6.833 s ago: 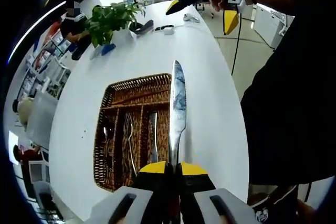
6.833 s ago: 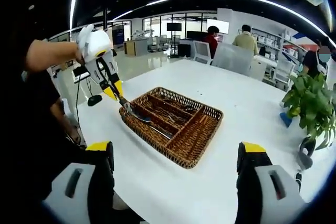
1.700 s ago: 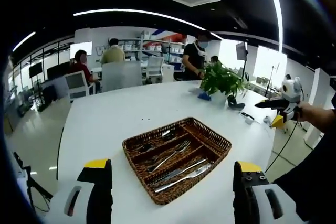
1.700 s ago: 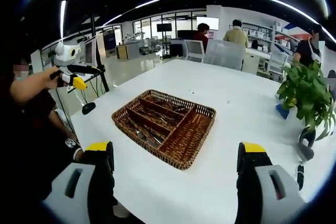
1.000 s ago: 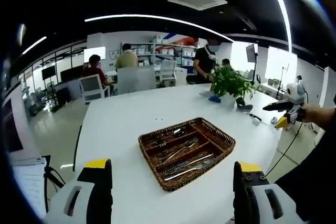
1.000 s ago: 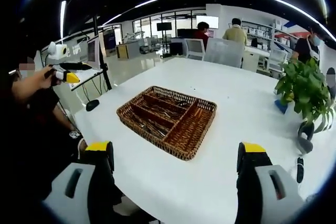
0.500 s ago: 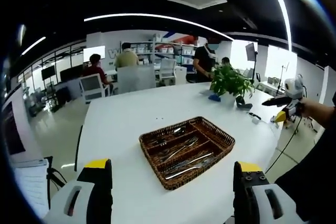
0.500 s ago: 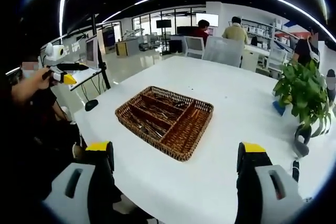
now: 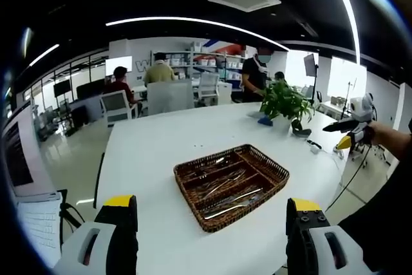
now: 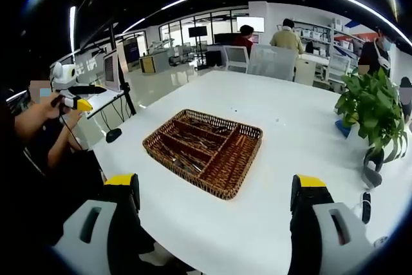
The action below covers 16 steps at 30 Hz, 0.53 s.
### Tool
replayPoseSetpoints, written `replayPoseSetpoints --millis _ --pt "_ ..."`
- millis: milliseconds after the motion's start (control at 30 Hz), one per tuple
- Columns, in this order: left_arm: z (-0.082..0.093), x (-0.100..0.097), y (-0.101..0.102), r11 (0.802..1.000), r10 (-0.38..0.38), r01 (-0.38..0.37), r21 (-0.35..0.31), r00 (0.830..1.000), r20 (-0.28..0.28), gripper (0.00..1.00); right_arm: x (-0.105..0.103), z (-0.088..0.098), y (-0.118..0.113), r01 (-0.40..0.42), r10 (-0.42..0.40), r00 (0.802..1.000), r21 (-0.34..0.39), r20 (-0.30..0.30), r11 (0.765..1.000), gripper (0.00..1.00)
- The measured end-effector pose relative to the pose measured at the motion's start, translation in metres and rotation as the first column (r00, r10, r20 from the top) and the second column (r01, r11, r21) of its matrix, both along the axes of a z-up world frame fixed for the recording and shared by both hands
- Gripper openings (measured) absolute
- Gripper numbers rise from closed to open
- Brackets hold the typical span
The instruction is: Arrange the knives, forks, and spoons in their matching storage slots by inserting each utensil handle-first until every utensil is classified and aligned in the correct compartment
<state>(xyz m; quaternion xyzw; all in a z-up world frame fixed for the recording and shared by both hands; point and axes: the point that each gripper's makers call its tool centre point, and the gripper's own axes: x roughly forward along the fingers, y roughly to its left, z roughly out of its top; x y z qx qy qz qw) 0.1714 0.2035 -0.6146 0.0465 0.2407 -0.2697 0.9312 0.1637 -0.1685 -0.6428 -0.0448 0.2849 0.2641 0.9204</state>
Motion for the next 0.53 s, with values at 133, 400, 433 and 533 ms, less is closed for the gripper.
replayPoseSetpoints --millis 133,400,433,533 --pt "0.000 -0.001 0.001 1.000 0.004 -0.004 -0.004 1.000 0.002 1.00 -0.001 0.000 0.001 -0.004 0.004 1.000 -0.002 0.000 1.000 0.99" --pt "0.010 -0.002 0.001 1.000 0.013 -0.013 -0.020 1.000 0.024 1.00 0.001 0.004 0.002 0.001 -0.001 1.000 0.011 0.012 1.000 0.99" --pt "0.010 -0.001 0.001 1.000 0.015 -0.014 -0.020 1.000 0.026 1.00 0.001 0.004 0.002 0.003 -0.003 1.000 0.014 0.012 1.000 0.99" --pt "0.011 -0.002 0.001 1.000 0.016 -0.016 -0.022 1.000 0.023 1.00 0.002 0.004 0.002 -0.001 0.001 1.000 0.009 0.012 1.000 0.99"
